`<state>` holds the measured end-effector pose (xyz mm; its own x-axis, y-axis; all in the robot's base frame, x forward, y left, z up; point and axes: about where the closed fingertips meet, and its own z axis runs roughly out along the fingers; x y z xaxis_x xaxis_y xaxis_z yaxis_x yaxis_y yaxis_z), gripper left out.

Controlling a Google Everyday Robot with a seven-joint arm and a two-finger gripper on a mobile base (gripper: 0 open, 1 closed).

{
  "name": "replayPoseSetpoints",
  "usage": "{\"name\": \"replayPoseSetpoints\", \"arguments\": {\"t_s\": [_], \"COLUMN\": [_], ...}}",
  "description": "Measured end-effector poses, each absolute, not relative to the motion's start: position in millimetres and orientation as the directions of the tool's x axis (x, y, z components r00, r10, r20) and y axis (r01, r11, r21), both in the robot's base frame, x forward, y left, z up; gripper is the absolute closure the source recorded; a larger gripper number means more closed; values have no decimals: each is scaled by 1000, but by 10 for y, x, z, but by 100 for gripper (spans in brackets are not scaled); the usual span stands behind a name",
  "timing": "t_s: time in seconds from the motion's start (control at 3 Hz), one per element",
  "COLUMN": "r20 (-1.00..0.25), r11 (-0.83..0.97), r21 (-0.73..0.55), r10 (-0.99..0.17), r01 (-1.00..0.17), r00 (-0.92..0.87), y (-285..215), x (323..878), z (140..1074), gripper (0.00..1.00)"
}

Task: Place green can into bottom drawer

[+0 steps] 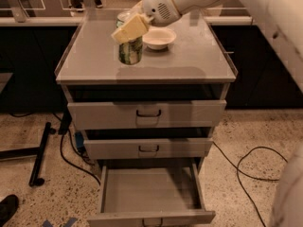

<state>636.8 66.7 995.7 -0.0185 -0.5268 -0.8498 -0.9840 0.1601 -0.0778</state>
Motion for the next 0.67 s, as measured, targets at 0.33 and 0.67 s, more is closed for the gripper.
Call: {"name": "replayPoseSetpoints", "arguments": {"t_s": [0.33, 0.67], "r20": [-833, -801], "r11": [81, 39], "r21": [-70, -32], "r10": [-552, -599], "r01": [-994, -999], "r00": [14, 3], "y": [254, -185], "x": [5980, 5756], "z": [9812, 9367], "gripper": [100, 100]}}
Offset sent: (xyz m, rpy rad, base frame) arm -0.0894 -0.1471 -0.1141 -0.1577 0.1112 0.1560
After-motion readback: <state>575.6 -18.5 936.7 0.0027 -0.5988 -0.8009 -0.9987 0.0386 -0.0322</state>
